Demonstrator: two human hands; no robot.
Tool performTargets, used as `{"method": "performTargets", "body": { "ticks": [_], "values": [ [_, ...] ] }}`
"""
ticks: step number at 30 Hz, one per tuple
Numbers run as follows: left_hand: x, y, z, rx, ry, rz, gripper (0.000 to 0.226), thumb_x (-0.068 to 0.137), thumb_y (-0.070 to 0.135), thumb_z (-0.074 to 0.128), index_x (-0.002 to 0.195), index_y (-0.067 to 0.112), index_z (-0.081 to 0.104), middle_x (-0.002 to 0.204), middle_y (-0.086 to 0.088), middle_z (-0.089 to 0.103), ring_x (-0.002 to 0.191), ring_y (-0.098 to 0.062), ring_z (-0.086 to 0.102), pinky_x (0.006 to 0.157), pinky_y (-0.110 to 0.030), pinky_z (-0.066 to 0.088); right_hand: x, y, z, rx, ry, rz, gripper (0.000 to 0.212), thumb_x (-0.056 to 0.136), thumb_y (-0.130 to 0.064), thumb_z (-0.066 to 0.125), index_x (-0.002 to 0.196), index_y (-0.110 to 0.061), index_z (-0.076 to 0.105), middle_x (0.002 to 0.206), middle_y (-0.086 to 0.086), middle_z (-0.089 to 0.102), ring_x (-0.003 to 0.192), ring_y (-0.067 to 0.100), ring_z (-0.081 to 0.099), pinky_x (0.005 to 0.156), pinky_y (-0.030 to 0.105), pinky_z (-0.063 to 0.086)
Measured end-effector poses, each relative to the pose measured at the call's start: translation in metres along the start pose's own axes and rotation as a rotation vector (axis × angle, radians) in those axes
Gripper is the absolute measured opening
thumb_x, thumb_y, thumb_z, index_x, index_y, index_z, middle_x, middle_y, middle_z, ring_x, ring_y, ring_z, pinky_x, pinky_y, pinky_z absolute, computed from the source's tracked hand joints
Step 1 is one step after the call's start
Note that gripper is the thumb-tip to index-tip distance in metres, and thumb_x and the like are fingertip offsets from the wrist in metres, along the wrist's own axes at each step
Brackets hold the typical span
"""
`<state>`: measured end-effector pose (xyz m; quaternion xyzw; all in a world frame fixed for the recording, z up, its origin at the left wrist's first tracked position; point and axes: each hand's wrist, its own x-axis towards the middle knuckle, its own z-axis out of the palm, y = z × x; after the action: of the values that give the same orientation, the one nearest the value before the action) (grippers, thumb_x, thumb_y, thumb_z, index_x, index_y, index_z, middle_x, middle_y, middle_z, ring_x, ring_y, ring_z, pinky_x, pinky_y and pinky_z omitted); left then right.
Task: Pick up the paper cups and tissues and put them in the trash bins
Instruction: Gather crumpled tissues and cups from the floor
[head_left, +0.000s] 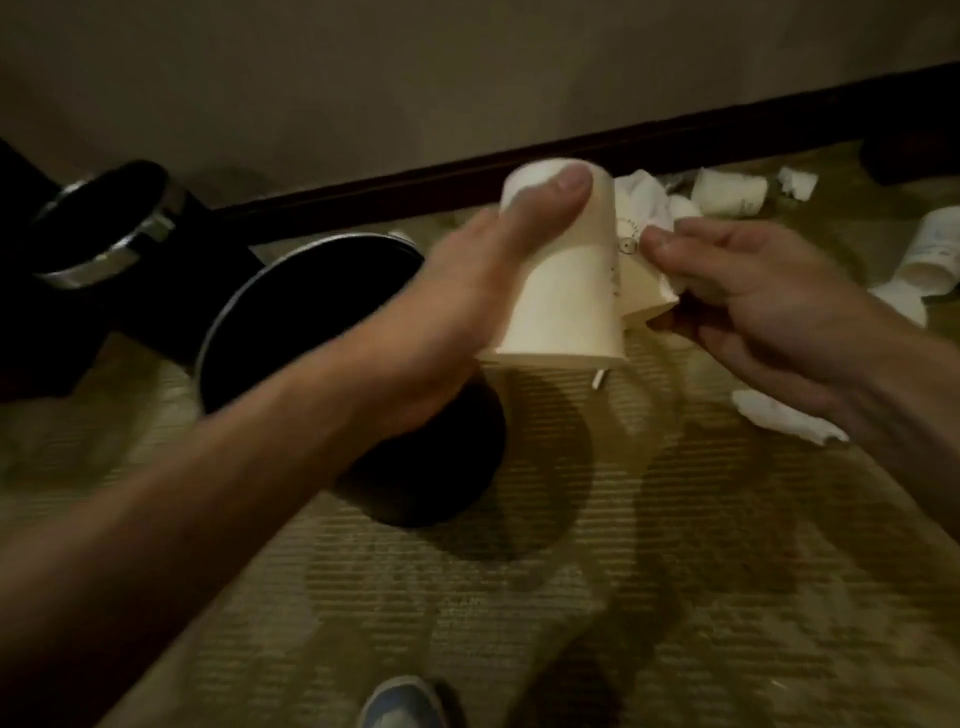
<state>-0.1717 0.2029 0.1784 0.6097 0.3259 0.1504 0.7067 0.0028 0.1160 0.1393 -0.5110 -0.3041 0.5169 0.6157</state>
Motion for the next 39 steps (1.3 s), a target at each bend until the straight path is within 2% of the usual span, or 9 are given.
{"method": "performTargets", "body": {
  "ticks": [4,9,14,17,22,28,32,35,39],
  "values": [
    [-0.038,0.046,-0.049,0.161,0.063,0.027,0.065,0.079,0.057,0.057,0.128,0.013,0.059,0.122,-0.02,0.066,0.114,-0.039,0.063,0.103,-0.055,0.046,0.002,-0.032,0.056,-0.198,-0.145,-0.113,0.016,0.087,-0.02,0.063,0.094,-0.011,0.075,0.094,0.003,0.076,0.09,0.013,0.073,0.073,0.023,0.058],
    [-0.073,0.059,-0.112,0.292,0.131,0.013,0.045,0.059,0.066,0.067,0.081,0.028,0.079,0.08,-0.005,0.076,0.067,-0.019,0.074,0.048,-0.025,0.055,0.028,-0.036,0.121,-0.509,-0.145,-0.127,0.021,0.096,-0.016,0.056,0.094,0.0,0.069,0.102,0.018,0.069,0.095,0.025,0.067,0.078,0.034,0.059],
    [-0.056,0.013,-0.172,0.213,0.174,-0.082,0.066,0.063,0.064,0.075,0.115,0.024,0.065,0.1,-0.008,0.076,0.09,-0.026,0.074,0.069,-0.035,0.059,0.057,-0.007,0.162,-1.005,-0.279,-0.039,0.036,0.099,-0.025,0.042,0.116,0.002,0.059,0.121,0.023,0.059,0.113,0.039,0.055,0.095,0.056,0.045],
    [-0.038,-0.019,-0.188,0.181,0.16,-0.164,0.072,0.057,0.066,0.078,0.112,0.023,0.065,0.096,-0.007,0.076,0.087,-0.024,0.074,0.065,-0.031,0.058,0.069,0.013,0.17,-1.308,-0.41,-0.03,0.034,0.101,-0.027,0.037,0.116,-0.01,0.062,0.105,0.012,0.066,0.093,0.027,0.062,0.083,0.047,0.051],
    [-0.017,-0.058,-0.198,0.315,0.066,-0.233,0.08,0.05,0.075,0.078,0.111,0.025,0.067,0.098,0.004,0.076,0.09,-0.014,0.073,0.078,-0.035,0.06,0.082,0.038,0.168,-1.75,-0.564,-0.148,0.022,0.101,-0.028,0.037,0.095,-0.024,0.058,0.096,0.0,0.061,0.087,0.015,0.052,0.083,0.034,0.032],
    [0.001,-0.069,-0.205,0.652,0.067,-0.258,0.04,0.066,0.06,0.079,0.086,0.03,0.061,0.095,0.007,0.07,0.088,-0.01,0.066,0.076,-0.03,0.056,0.087,0.029,0.168,-1.557,-0.525,-0.128,0.03,0.097,-0.02,0.048,0.12,-0.019,0.067,0.113,-0.003,0.068,0.096,0.007,0.062,0.077,0.022,0.052],
    [0.011,-0.039,-0.199,0.796,0.166,-0.069,0.023,0.08,0.05,0.073,0.083,0.028,0.069,0.071,0.01,0.069,0.067,-0.003,0.066,0.06,-0.031,0.057,0.076,0.006,0.147,-1.327,-0.276,-0.306,0.019,0.09,-0.02,0.056,0.101,-0.025,0.071,0.091,-0.018,0.068,0.084,-0.005,0.061,0.066,0.01,0.047],
    [0.021,-0.01,-0.173,0.833,0.229,0.145,0.033,0.084,0.046,0.068,0.063,0.021,0.067,0.05,0.011,0.062,0.042,0.001,0.055,0.043,-0.02,0.04,0.069,-0.014,0.12,-1.247,-0.208,-0.243,0.013,0.089,-0.029,0.057,0.086,-0.026,0.069,0.08,-0.012,0.068,0.079,0.002,0.062,0.064,0.014,0.049],
    [0.042,0.013,-0.11,0.919,0.136,0.297,0.036,0.085,0.043,0.067,0.06,0.018,0.064,0.051,0.01,0.061,0.046,0.003,0.054,0.037,-0.011,0.034,0.06,-0.025,0.06,-1.293,-0.21,-0.107,0.012,0.086,-0.033,0.06,0.083,-0.027,0.07,0.078,-0.011,0.068,0.074,0.002,0.063,0.063,0.019,0.05]
  ]
}}
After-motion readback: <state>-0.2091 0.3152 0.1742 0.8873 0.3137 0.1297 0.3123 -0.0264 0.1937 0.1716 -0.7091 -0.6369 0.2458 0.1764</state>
